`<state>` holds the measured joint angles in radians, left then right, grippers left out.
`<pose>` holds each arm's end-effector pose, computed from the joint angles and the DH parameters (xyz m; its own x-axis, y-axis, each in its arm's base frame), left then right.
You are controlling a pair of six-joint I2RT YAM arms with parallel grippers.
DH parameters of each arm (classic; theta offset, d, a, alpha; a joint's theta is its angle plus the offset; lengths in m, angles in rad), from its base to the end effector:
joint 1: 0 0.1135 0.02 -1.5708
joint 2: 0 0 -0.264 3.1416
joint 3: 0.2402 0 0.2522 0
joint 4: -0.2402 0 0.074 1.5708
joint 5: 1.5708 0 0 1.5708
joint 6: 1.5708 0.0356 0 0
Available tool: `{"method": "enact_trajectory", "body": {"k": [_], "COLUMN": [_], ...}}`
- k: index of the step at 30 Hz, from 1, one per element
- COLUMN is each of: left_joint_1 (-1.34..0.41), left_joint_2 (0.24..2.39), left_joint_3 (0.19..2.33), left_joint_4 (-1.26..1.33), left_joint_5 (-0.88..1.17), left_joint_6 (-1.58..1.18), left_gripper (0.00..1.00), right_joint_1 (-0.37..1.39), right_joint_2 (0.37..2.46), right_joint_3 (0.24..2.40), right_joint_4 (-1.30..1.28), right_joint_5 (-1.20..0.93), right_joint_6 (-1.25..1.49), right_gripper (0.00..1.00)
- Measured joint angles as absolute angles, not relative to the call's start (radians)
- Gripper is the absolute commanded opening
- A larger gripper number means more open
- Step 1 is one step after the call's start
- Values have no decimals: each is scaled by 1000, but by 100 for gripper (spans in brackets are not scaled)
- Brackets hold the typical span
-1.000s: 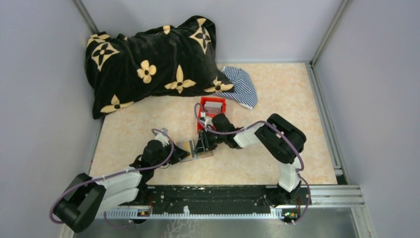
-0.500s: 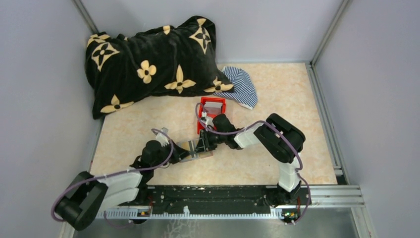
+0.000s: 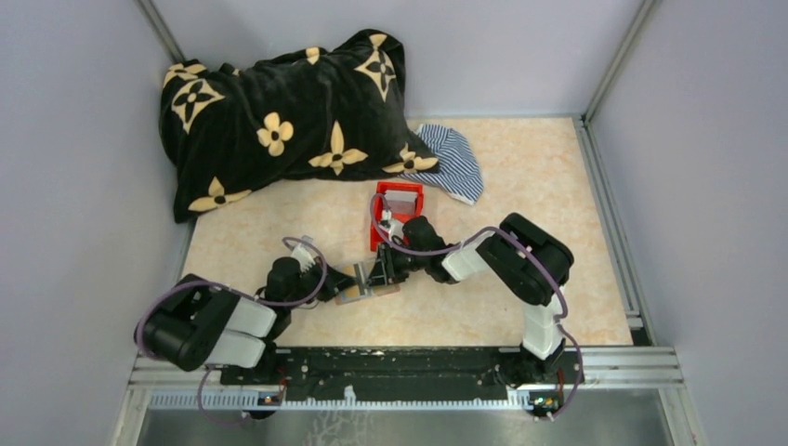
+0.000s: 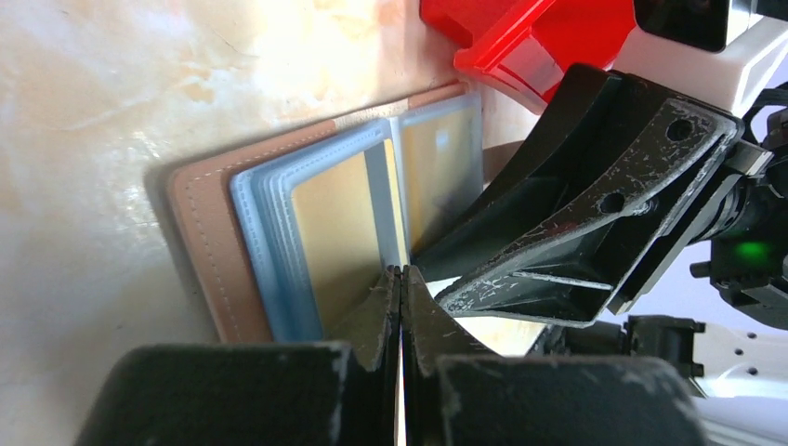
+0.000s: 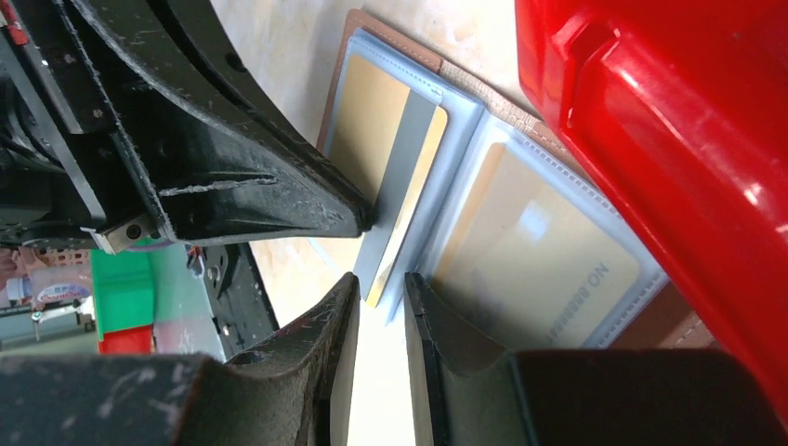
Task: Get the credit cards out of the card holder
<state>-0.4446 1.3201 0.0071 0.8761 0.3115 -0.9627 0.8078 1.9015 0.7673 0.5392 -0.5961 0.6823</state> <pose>0.1512 -0.0841 0.1020 -0.7600 -0.5033 -0.4112 0.0636 0.5721 -0.8177 0.2270 0.2663 0.1086 -0.8804 -0.1657 -0.4443 -0.4693 0.4385 0.7664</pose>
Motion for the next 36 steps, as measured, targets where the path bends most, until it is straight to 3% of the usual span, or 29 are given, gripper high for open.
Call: {"method": "enact_trajectory", "body": {"k": [13,22,28,36], "left_joint_1": [-442,-436,-436,-436], "left_joint_2": [1726,1803,1537,825], "left_joint_3": [9,5,6,7], "left_joint_4": [1356,1486,1407,728], "left_joint_5": [424,468,480,388], "left_joint_6": [-1008,-1040,-1056,-971], "left_gripper": [0,0,0,0], "right_joint_1": [804,797,772,736], "right_joint_2": [1899,1899,1880,1821], "right_joint_3": [782,787,737,660], "right_joint_4": [508,491,534,553], "right_joint_5": [-601,-607,-605,-582], "right_joint_6": [681,678,701,708], "right_gripper": [27,27,27,28]}}
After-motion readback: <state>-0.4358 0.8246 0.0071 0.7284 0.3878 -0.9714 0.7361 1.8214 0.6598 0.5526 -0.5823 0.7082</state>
